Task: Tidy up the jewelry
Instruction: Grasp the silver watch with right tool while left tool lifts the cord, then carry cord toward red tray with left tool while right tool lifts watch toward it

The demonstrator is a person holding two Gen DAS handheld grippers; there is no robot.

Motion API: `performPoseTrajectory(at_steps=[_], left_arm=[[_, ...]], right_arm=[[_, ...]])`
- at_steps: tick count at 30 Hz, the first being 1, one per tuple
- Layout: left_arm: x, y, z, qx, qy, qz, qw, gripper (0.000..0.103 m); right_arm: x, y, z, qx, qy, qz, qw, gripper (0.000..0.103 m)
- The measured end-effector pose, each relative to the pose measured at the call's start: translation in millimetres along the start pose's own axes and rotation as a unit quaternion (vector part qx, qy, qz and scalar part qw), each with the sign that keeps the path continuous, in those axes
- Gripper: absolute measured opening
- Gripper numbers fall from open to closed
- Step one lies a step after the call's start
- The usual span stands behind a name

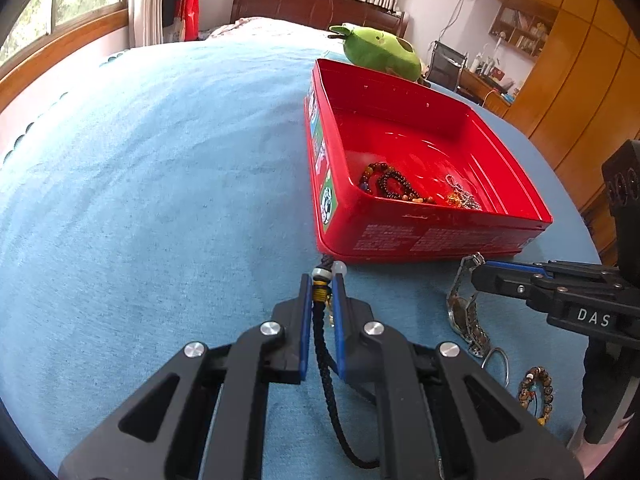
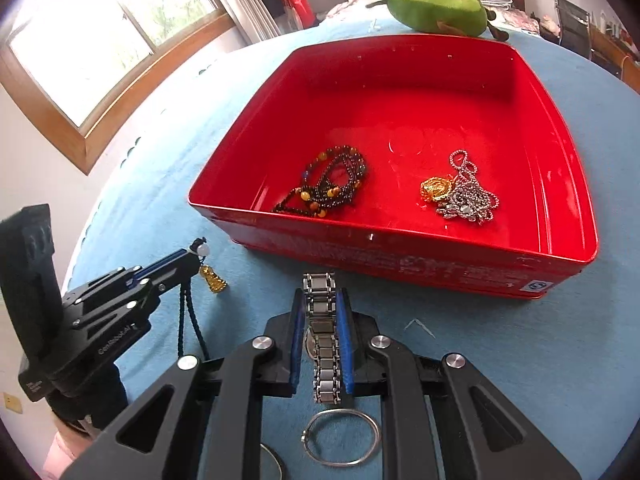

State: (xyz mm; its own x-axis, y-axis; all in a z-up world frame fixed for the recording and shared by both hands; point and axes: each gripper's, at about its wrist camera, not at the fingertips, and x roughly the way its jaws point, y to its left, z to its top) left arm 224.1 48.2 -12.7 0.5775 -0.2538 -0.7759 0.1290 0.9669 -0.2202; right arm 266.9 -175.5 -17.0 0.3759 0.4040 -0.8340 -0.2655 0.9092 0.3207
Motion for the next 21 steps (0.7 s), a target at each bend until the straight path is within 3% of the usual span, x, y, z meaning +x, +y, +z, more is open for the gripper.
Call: performPoseTrajectory(at_steps=[21], left_arm=[[-36, 2, 3, 0.000, -0.036, -0.024, 0.9991, 0.006]], right_arm=[[-36, 16, -2, -0.006, -0.041, 0.020, 0.999, 0.015]])
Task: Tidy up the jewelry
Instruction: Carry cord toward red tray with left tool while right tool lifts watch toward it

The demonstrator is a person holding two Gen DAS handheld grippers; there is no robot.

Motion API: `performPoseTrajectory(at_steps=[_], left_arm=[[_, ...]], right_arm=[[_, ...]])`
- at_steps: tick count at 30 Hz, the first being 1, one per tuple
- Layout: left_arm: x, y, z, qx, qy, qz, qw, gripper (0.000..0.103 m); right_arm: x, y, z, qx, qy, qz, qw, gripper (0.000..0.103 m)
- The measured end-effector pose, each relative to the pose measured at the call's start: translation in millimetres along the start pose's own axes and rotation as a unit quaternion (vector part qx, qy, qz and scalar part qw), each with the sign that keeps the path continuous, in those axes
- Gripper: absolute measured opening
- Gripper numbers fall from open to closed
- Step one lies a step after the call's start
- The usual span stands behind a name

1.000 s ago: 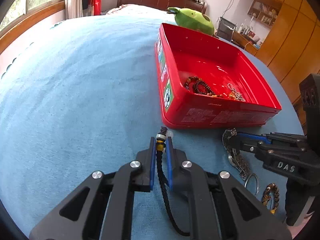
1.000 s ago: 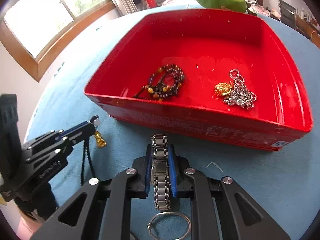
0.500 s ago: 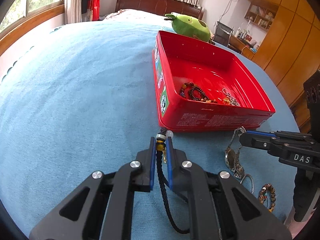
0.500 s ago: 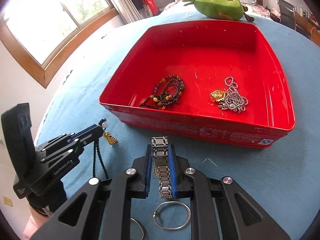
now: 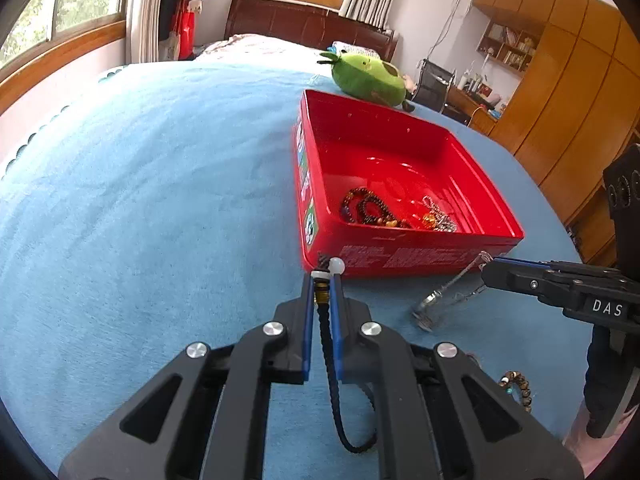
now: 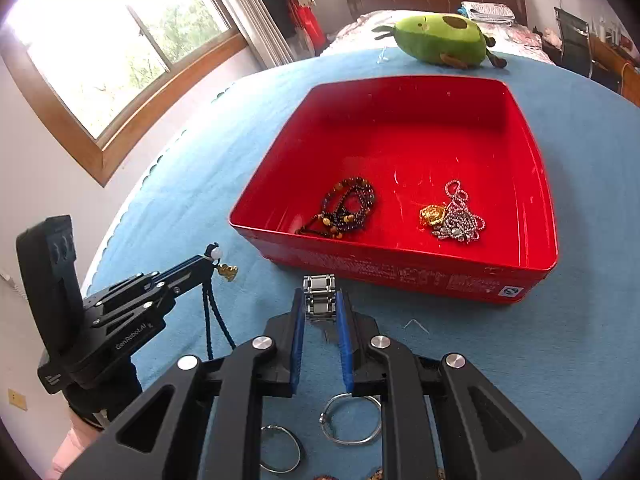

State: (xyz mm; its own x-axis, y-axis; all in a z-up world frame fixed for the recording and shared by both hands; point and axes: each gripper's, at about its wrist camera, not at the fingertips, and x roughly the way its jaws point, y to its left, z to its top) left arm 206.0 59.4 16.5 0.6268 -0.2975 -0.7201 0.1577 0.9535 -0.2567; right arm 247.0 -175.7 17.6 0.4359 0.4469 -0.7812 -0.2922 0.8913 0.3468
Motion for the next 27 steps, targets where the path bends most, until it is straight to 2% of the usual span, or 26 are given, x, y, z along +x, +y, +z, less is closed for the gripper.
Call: performPoseTrajectory(at_steps=[13, 22, 23, 24, 27], left_arm=[[-43, -23, 13, 0.015, -0.051, -0.032, 0.9981, 0.006], [-59, -57, 66, 0.031, -0.095, -0.049, 0.9938, 0.006], [-58, -60, 73, 0.029, -0.099, -0.053, 0.9932, 0.006], [-57, -64, 79, 0.029, -0.106, -0.055, 0.9924, 0.006], [-48, -78, 96, 0.036, -0.138, -0.045, 0.9888, 0.006]], right_arm=[[-37, -6, 6, 0.005, -0.045, 0.015, 0.999, 0.015], [-65, -21, 36, 0.016, -0.075, 0.000, 0.997, 0.015], [-67, -23, 43, 0.018, -0.080, -0.001, 0.997, 0.005], [-69, -25, 47, 0.020, -0.084, 0.003, 0.996, 0.000], [-70, -34, 66, 0.026, -0.095, -0.002, 0.995, 0.000]])
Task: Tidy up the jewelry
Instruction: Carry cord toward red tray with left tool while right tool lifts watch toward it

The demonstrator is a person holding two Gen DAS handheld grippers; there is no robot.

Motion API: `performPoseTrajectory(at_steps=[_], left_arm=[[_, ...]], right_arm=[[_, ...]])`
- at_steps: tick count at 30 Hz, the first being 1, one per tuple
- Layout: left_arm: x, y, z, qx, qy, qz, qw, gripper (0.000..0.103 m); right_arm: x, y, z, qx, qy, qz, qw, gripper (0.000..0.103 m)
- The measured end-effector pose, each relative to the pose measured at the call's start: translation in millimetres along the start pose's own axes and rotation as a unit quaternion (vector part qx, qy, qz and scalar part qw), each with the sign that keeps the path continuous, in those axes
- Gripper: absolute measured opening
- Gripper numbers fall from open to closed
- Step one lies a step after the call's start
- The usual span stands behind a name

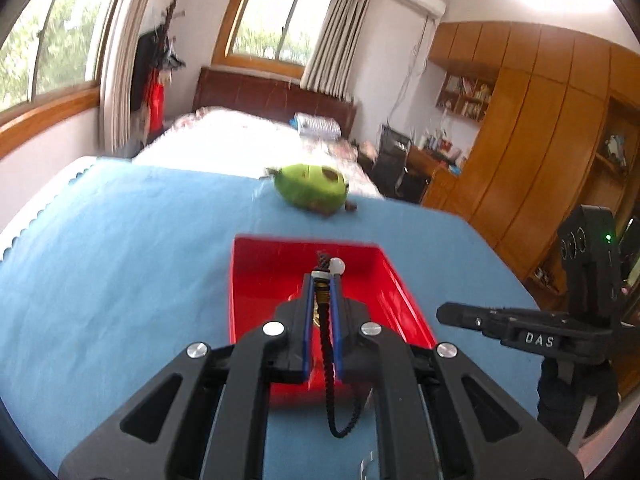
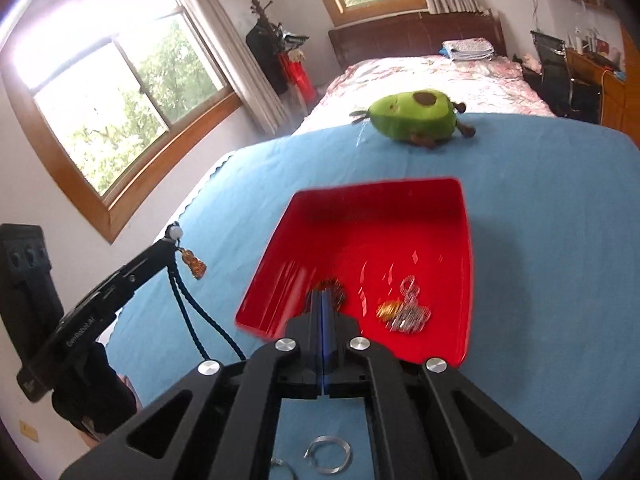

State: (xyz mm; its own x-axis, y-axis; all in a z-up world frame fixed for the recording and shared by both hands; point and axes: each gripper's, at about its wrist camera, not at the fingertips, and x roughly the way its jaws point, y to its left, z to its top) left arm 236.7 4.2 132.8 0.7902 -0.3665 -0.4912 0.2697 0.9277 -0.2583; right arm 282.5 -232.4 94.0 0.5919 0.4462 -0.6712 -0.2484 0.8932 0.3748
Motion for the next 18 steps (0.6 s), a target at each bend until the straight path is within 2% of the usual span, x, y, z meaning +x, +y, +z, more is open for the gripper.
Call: performPoseTrajectory(at_steps=[2, 5, 8, 11, 14, 18], left_arm=[[21, -7, 7, 0.006, -0.002, 0.010, 0.9999, 0.006], [64, -4, 8, -0.001, 0.023, 0.028, 0.9993, 0.006], [96, 10, -3, -0.012, 0.064, 0.034, 0.9973, 0.006], [104, 21, -6, -0.024, 0.074, 0.042, 0.9961, 0.006], [98, 21, -3, -0.029, 0.069, 0.036, 0.9966, 0.006], [83, 15, 0, -0.028, 0.055, 0.024, 0.9978, 0.006]], right_arm=[[12, -9, 8, 0.008, -0.001, -0.015, 1.000, 0.000], [31, -23, 5, 0.022, 0.014, -0.016, 1.000, 0.000], [44, -29, -18, 0.005, 0.056, -0.011, 0.998, 0.002], [41, -30, -39, -0.008, 0.078, -0.001, 0.997, 0.004], [43, -32, -66, -0.018, 0.110, -0.005, 0.994, 0.036], [64, -33, -84, -0.014, 0.141, -0.025, 0.990, 0.038]])
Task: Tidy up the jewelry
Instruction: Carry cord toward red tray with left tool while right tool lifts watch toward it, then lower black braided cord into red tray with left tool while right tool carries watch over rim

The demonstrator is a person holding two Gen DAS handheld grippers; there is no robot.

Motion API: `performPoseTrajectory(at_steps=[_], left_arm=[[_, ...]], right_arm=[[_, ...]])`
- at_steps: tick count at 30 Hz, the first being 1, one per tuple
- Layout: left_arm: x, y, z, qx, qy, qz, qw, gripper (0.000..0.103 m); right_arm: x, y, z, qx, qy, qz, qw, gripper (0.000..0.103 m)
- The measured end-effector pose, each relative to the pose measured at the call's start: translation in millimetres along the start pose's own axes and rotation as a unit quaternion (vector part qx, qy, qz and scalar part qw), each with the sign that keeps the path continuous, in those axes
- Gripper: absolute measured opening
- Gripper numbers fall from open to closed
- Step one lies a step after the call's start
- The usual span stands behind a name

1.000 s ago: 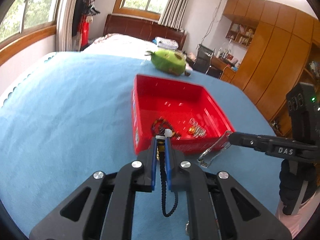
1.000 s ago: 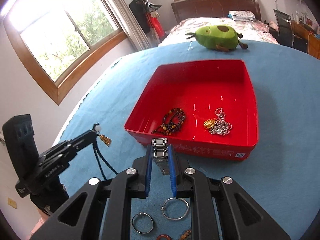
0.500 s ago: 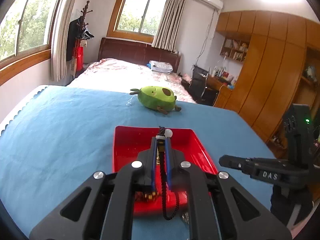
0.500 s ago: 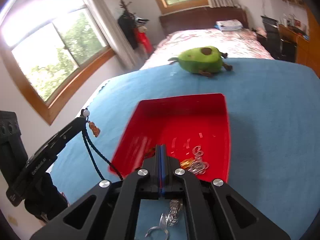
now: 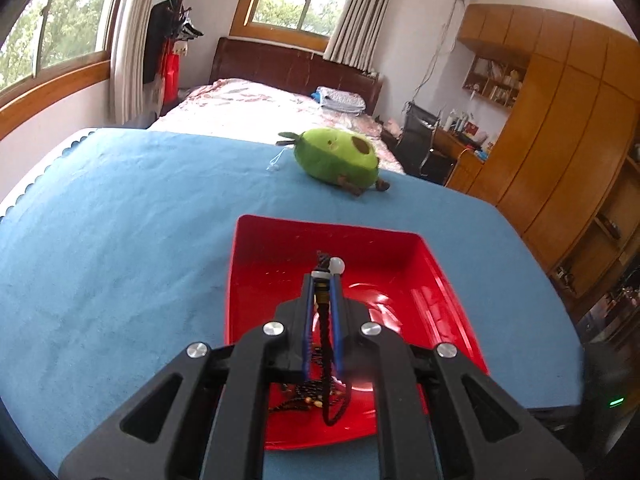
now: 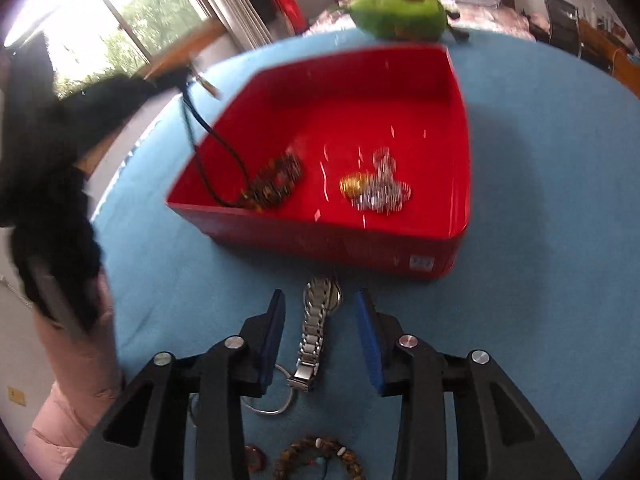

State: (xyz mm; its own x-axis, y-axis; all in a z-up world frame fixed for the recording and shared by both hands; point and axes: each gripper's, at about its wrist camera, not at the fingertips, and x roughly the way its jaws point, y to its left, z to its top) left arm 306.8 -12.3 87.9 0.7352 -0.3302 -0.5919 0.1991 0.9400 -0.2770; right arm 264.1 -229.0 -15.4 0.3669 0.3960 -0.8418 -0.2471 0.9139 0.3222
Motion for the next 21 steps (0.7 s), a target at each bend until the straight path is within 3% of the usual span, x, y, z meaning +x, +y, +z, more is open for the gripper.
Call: performPoseTrajectory(at_steps=[8, 10, 11, 13, 21], left_arm=[[-26, -7, 2, 0.008, -0.024, -0.019, 0.9995, 0.006], [-28, -7, 2, 0.007, -0.025, -0.023, 0.9994, 0.006], [-29, -7, 2, 0.006, -0.025, -0.026, 0.9993, 0.006], [-30, -3, 2, 0.006, -0.026, -0.027, 0.9993, 0.006], [-26, 2, 3, 0.002, -0.025, -0.020, 0.9995, 0.006]], right_arm=[[40, 17, -3, -0.011, 0.031, -0.026, 0.999, 0.047], [54, 21, -5, -0.018, 0.038, -0.052, 0.998, 0.038], [56, 26, -5, -0.034, 0.025, -0.078, 0.996, 0.030], [57, 29, -8, -0.042, 0.019, -0.089, 0.995, 0.029], [18, 26, -10, -0.023, -0.013, -0.034, 0.999, 0.028]])
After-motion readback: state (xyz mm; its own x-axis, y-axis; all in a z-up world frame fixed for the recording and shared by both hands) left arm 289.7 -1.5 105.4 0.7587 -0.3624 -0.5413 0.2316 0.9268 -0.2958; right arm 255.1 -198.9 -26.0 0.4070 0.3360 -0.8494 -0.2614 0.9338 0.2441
